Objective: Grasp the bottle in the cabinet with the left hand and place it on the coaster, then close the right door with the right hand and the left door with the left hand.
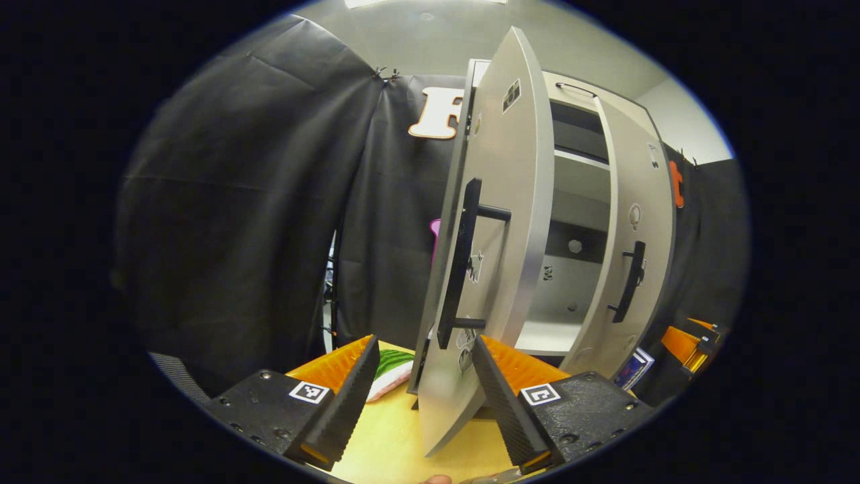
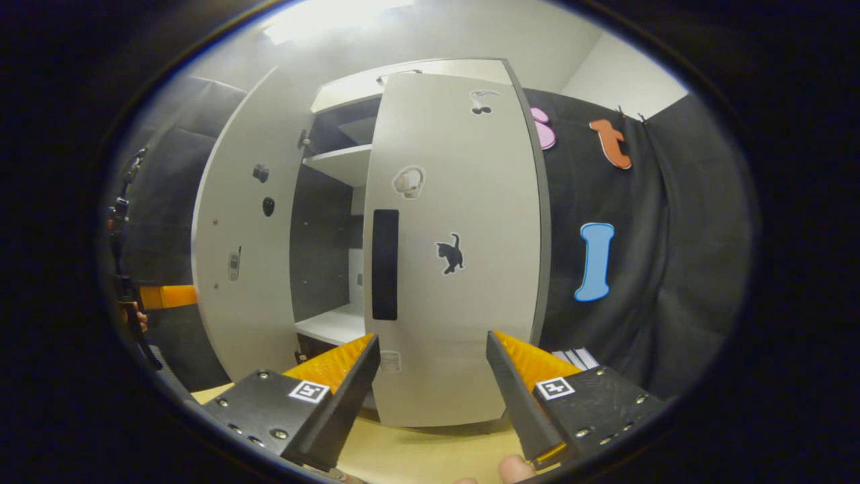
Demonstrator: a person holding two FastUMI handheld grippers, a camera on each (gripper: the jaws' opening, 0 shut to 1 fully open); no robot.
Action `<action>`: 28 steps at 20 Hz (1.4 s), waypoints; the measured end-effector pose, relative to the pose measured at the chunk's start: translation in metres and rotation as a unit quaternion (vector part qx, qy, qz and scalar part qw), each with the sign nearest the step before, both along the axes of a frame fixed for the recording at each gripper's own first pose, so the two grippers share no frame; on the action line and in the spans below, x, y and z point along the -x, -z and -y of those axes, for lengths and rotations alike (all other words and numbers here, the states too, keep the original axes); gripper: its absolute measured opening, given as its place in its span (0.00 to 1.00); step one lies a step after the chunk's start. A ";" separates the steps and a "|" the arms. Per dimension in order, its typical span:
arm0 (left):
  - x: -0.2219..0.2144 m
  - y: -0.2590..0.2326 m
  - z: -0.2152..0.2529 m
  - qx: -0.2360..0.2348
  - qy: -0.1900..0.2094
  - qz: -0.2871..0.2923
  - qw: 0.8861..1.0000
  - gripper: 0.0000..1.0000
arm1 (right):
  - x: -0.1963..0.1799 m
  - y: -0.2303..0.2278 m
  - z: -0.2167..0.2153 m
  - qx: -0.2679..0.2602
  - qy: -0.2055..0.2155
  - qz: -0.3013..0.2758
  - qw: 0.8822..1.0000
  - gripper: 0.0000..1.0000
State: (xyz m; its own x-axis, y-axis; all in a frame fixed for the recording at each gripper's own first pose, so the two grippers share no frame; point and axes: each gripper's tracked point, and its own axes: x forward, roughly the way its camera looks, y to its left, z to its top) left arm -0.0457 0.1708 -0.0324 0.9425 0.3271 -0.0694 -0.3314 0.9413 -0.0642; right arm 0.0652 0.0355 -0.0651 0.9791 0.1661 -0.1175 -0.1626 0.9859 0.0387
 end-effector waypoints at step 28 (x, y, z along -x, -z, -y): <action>-0.104 0.002 0.091 -0.034 0.131 -0.004 0.991 0.92 | 0.029 0.001 0.091 0.020 0.117 -0.007 0.993 0.96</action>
